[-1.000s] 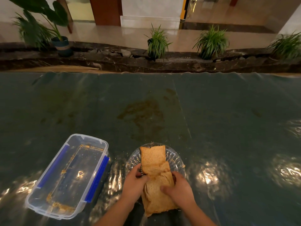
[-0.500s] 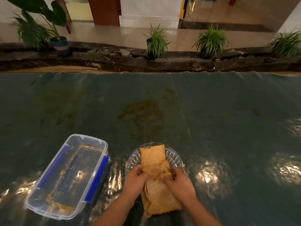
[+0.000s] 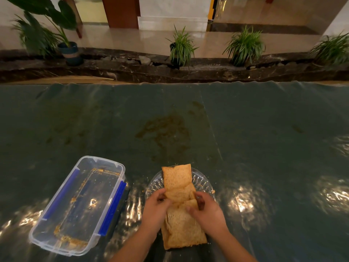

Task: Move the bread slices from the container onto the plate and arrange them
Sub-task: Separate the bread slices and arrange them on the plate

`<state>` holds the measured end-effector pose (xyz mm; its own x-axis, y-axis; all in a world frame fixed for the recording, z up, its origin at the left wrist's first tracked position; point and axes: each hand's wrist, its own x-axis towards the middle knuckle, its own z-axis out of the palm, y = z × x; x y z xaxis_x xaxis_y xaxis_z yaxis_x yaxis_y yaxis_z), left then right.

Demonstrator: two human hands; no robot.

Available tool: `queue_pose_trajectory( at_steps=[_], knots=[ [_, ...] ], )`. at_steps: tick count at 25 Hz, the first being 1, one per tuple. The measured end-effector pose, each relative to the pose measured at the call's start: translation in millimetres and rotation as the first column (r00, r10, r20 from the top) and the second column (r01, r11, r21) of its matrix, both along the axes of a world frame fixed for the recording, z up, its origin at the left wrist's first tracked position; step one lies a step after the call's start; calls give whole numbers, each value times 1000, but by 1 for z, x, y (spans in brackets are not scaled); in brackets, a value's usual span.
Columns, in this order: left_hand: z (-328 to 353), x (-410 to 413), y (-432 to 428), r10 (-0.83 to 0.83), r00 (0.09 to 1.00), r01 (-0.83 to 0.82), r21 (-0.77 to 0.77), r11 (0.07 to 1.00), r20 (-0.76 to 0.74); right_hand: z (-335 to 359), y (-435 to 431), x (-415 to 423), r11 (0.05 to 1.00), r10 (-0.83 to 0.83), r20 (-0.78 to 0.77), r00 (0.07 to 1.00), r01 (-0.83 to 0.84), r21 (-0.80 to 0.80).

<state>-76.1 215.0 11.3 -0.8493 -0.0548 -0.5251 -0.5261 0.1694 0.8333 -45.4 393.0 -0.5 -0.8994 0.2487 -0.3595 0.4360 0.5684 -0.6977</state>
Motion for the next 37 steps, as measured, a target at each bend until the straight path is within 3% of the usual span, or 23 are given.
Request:
queue_pose_trajectory(
  at_steps=[3,7,12,16,21,29,33,37],
  knots=[
    [-1,5,2,-29,1000,29,-26,999,-5,0,2,10,1000,-2,25,1000,2,7],
    [4,6,4,-172,985,171,-96,981,-7,0,3,12,986,104,97,990,-115,122],
    [6,15,-5,-302,949,242,-406,881,-92,4,6,20,969,113,50,992,-121,213],
    [8,31,-11,-296,955,252,-497,830,-11,5,8,34,975,46,58,997,-57,213],
    [13,36,-5,-293,946,325,-420,847,141,8,3,37,980,55,151,987,-82,181],
    [15,38,-7,-39,971,68,-117,991,236,0,7,35,997,-51,175,983,62,-55],
    [12,35,-12,132,938,-167,83,983,320,2,13,28,949,-105,210,972,161,-271],
    [14,33,-14,112,953,-155,137,978,281,4,16,21,918,-139,128,982,177,-356]
  ],
)
